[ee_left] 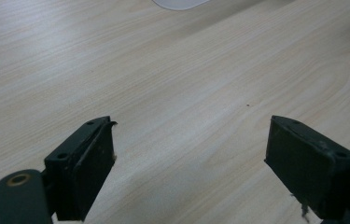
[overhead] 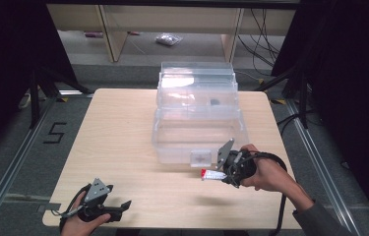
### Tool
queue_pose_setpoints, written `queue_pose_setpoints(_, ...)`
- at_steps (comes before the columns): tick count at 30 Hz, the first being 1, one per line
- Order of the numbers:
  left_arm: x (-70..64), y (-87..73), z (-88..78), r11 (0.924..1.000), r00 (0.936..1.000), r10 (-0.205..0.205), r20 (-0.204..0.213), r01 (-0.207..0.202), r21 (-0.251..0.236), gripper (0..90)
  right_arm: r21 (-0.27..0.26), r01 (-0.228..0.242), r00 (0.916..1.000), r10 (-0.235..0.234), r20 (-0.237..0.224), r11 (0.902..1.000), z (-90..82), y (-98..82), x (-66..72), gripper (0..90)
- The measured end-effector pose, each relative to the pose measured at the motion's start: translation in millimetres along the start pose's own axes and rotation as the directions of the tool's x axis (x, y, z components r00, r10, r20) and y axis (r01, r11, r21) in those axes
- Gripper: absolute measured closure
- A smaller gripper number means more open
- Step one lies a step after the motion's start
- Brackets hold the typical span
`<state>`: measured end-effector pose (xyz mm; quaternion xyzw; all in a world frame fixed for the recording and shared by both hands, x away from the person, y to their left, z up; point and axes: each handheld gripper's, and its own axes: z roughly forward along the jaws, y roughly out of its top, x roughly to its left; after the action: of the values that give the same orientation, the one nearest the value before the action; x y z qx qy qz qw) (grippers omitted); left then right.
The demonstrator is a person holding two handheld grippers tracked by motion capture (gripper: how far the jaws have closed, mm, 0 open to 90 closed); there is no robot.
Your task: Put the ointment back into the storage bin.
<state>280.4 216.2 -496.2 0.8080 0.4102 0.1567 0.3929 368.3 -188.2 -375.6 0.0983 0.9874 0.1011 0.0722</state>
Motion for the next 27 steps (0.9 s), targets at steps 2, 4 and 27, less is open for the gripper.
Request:
queue_pose_setpoints(2, -0.7, -0.3, 1.0, 0.9999, 1.0, -0.009, -0.003, 0.008, -0.012, 15.0, -0.009, -0.005, 1.0, 0.005, 0.001, 0.9999, -4.7, 2.4, -4.0, 70.8)
queue_pose_setpoints(4, -0.1, -0.2, 0.3, 1.0, 1.0, 0.0, 0.0, 0.0, -0.006, 15.0, -0.008, 0.004, 1.0, -0.004, 0.002, 1.0, -6.0, 2.6, -6.3, 70.8)
queue_pose_setpoints(27, 0.3, -0.1, 0.1, 1.0, 1.0, 0.0, 0.002, 0.0, -0.007, 15.0, -0.01, -0.014, 0.9999, 0.014, 0.01, 0.9999, -36.0, 16.9, -61.7, 70.8)
